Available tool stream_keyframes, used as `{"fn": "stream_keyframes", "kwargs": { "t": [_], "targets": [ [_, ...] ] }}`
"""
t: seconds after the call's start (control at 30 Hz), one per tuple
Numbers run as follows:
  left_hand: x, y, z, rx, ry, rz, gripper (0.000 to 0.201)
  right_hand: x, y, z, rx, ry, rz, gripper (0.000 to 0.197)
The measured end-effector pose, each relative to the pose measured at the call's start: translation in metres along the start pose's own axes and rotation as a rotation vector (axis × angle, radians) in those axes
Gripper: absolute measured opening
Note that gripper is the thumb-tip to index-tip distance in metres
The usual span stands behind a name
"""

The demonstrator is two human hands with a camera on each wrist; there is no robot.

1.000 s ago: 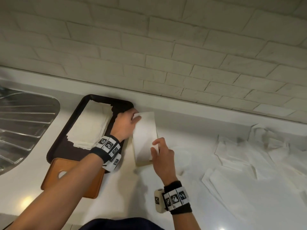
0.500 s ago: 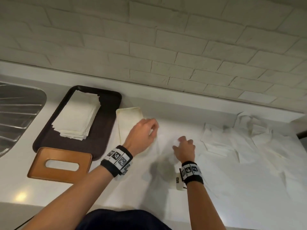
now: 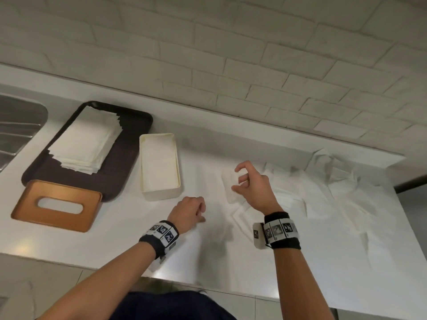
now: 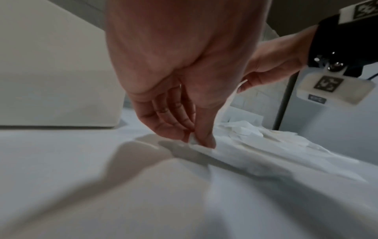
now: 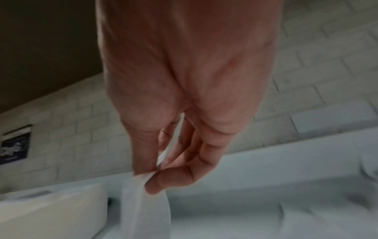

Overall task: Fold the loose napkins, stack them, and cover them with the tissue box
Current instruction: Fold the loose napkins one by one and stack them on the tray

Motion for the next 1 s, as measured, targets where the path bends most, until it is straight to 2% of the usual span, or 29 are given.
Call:
{"fn": "stream_keyframes", "kwargs": {
  "t": [0.1, 0.23, 0.4, 0.57, 0.73, 0.83, 1.0],
  "targets": [
    [-0.004, 0.013, 0.021, -0.022, 0.097, -0.035, 0.024, 0.034, 0.003, 0.021, 0.108, 0.108, 0.149, 0.041],
    [-0.005, 0.046, 0.073, -0.091, 0.115, -0.149, 0.023, 0.092, 0.004, 0.032, 0.37, 0.285, 0.368, 0.034],
    [0.017, 0.091, 0.159, -0.136, 0.185, -0.169, 0.029, 0.174, -0.002, 0.027, 0.578, 0.254, 0.546, 0.04],
    [0.042, 0.12, 0.234, -0.225, 0.238, -0.111, 0.021, 0.22, -0.059, -0.011, 0.514, 0.087, 0.578, 0.04],
    [0.07, 0.127, 0.276, -0.285, 0.243, -0.094, 0.017, 0.218, -0.125, -0.089, 0.463, 0.248, 0.509, 0.036],
    [0.085, 0.129, 0.288, -0.309, 0.258, -0.112, 0.015, 0.21, -0.136, -0.117, 0.447, 0.231, 0.477, 0.029],
    [0.105, 0.121, 0.294, -0.279, 0.253, -0.129, 0.014, 0.211, -0.129, -0.119, 0.413, 0.111, 0.437, 0.02]
  ]
}}
Point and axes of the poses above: each hand's wrist, its own y-axis away from the middle knuckle, its own z-axis out of the back of the hand, x = y × z, the point moved 2 cm from there along -y, towards the middle knuckle, and after that the axes turned 3 degrees about -x, right-handed, at the moved point
